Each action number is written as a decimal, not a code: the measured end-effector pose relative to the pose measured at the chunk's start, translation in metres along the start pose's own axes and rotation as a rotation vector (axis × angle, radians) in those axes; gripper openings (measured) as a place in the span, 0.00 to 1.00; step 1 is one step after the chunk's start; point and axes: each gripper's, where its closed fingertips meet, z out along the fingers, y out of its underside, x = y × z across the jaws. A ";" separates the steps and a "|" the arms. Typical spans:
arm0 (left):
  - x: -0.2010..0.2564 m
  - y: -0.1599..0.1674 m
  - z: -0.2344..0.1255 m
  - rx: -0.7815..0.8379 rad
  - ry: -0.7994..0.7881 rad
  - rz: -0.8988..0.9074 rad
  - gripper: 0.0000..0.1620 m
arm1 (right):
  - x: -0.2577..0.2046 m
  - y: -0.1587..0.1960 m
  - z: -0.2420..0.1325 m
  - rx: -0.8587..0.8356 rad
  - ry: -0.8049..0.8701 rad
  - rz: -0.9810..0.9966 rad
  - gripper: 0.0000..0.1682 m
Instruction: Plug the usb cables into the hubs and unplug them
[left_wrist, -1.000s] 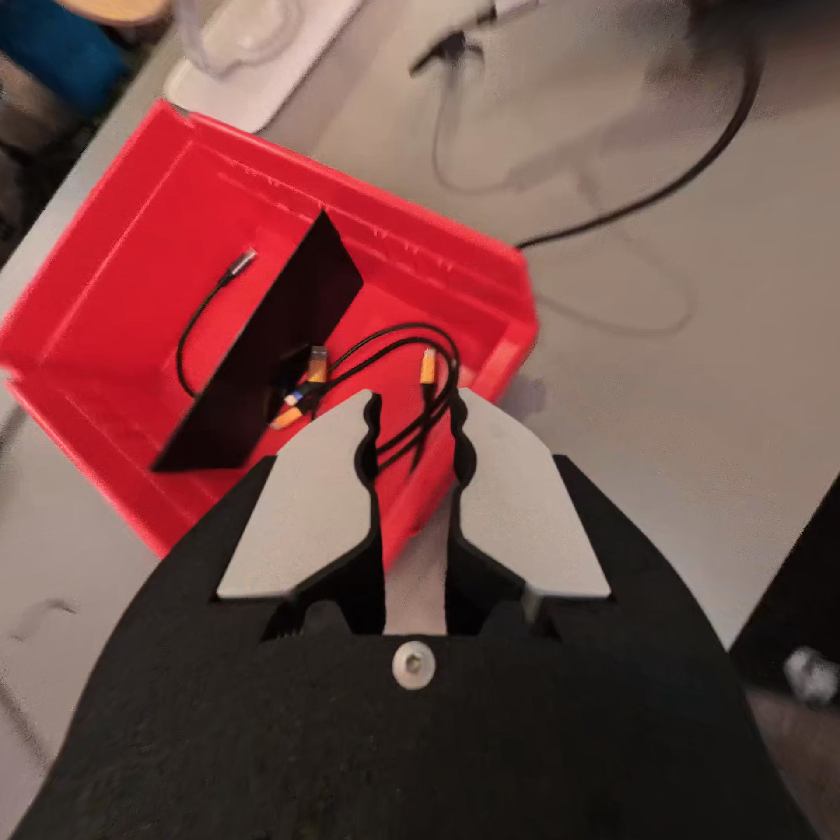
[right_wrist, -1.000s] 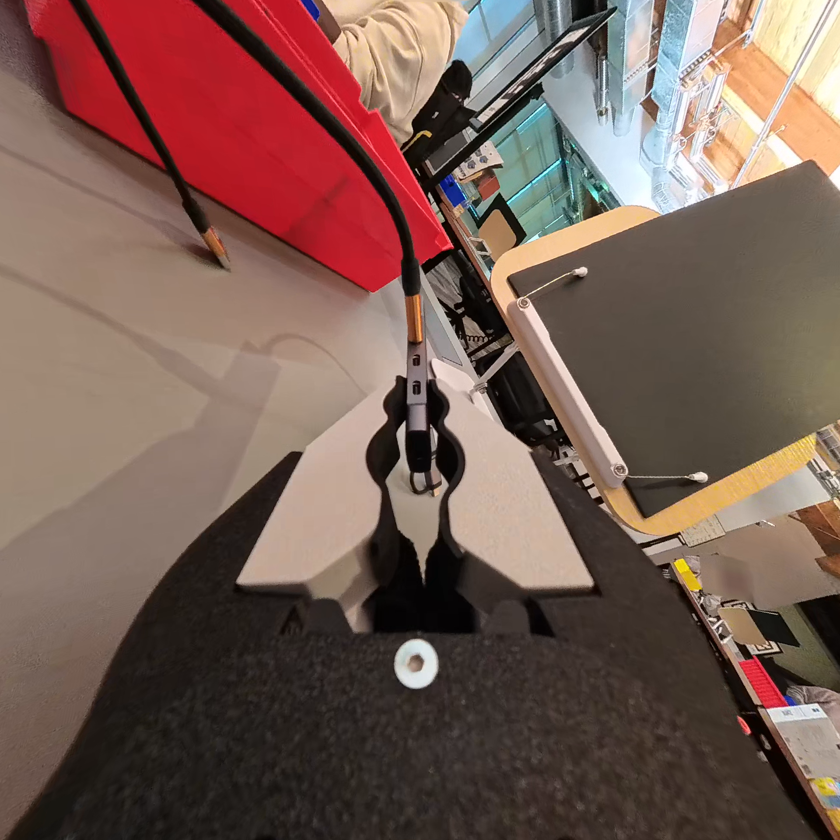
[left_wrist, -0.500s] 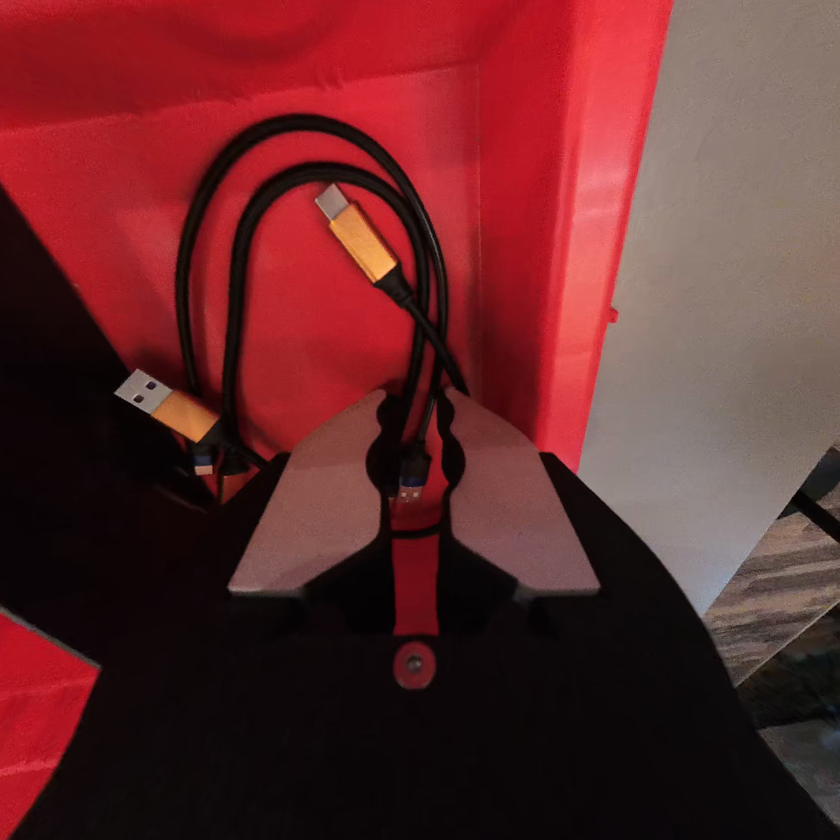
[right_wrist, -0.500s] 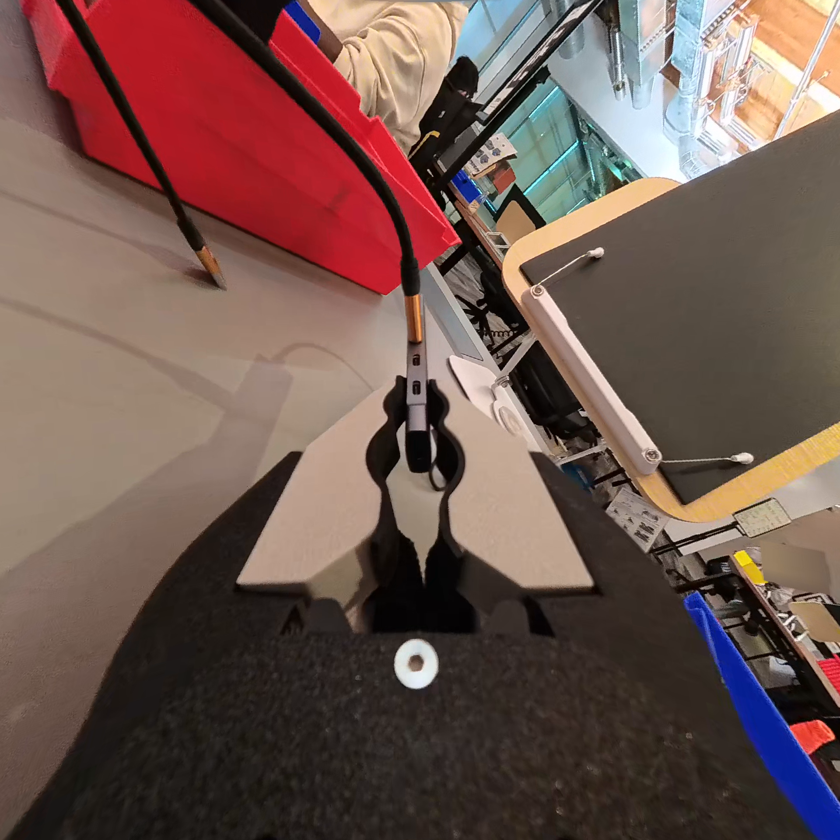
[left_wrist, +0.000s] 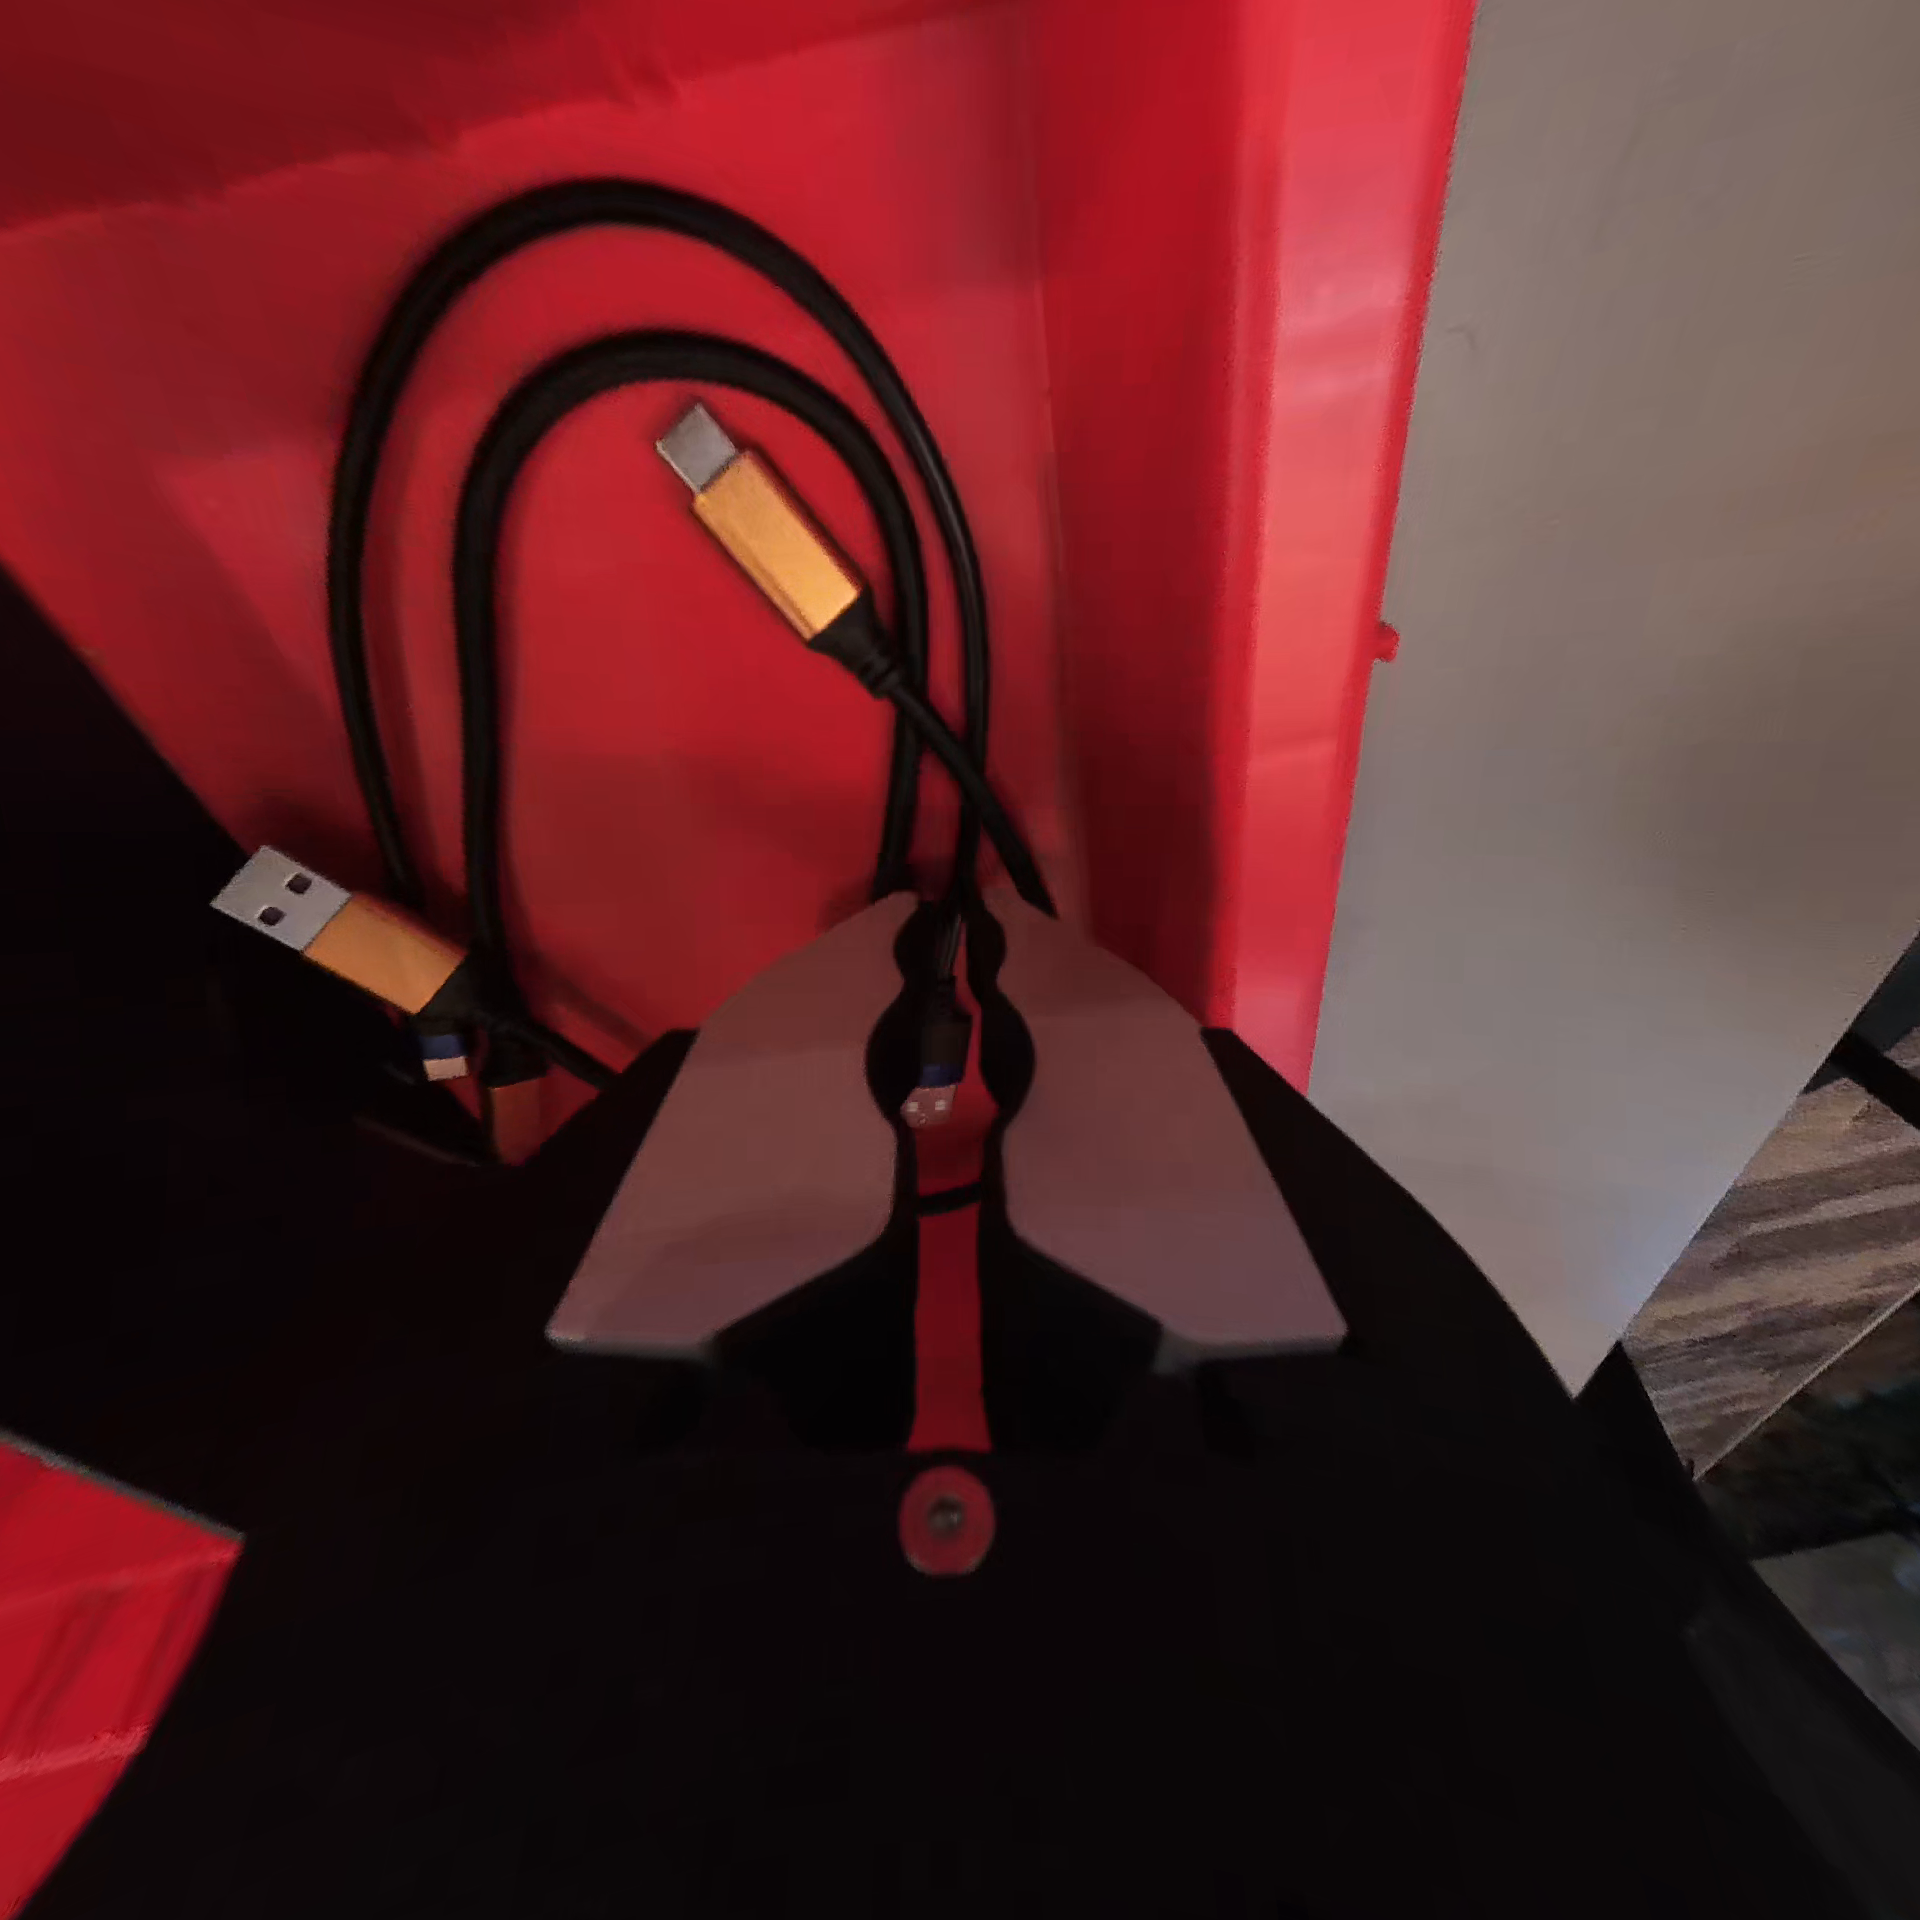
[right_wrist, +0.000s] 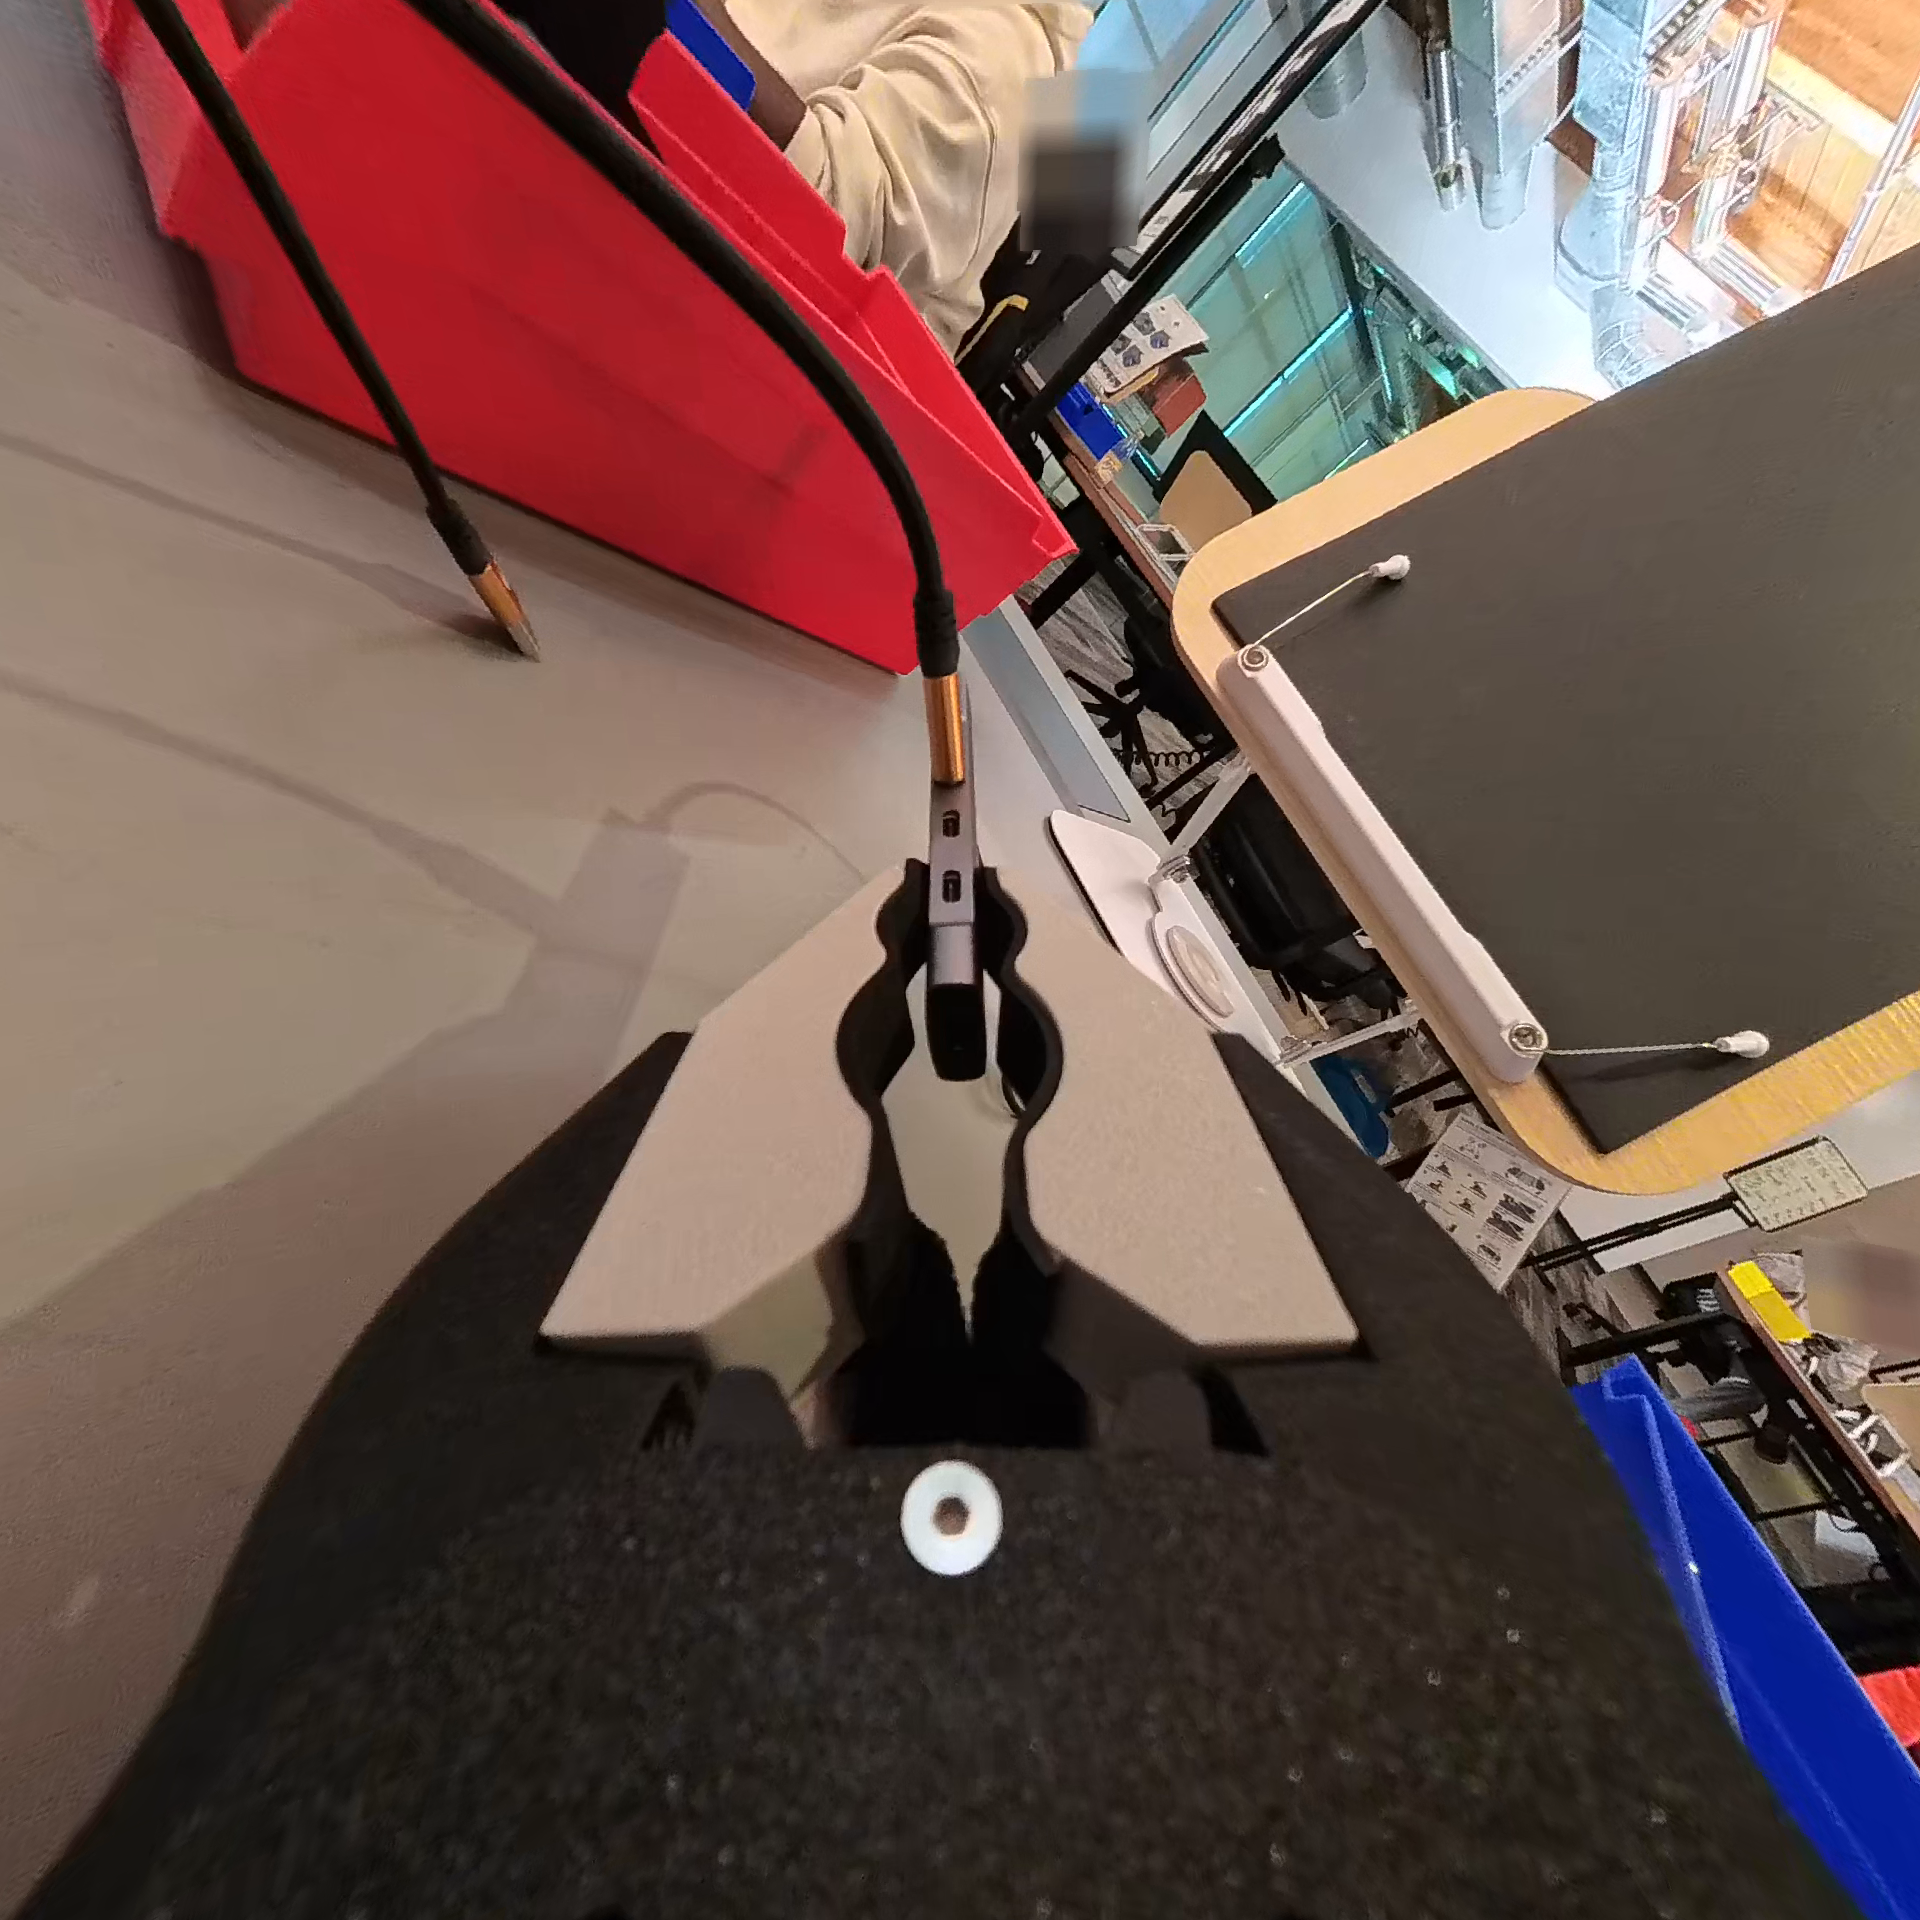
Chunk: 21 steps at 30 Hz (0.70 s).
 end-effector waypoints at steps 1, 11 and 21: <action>0.000 0.000 0.001 0.005 0.001 -0.002 0.04 | 0.000 0.000 0.000 -0.001 -0.001 0.000 0.04; -0.003 -0.001 0.002 0.047 -0.090 0.119 0.03 | -0.002 0.003 0.002 -0.007 -0.013 0.013 0.04; -0.011 -0.006 -0.018 0.090 -0.150 0.070 0.00 | 0.004 0.004 0.001 -0.006 0.009 0.008 0.04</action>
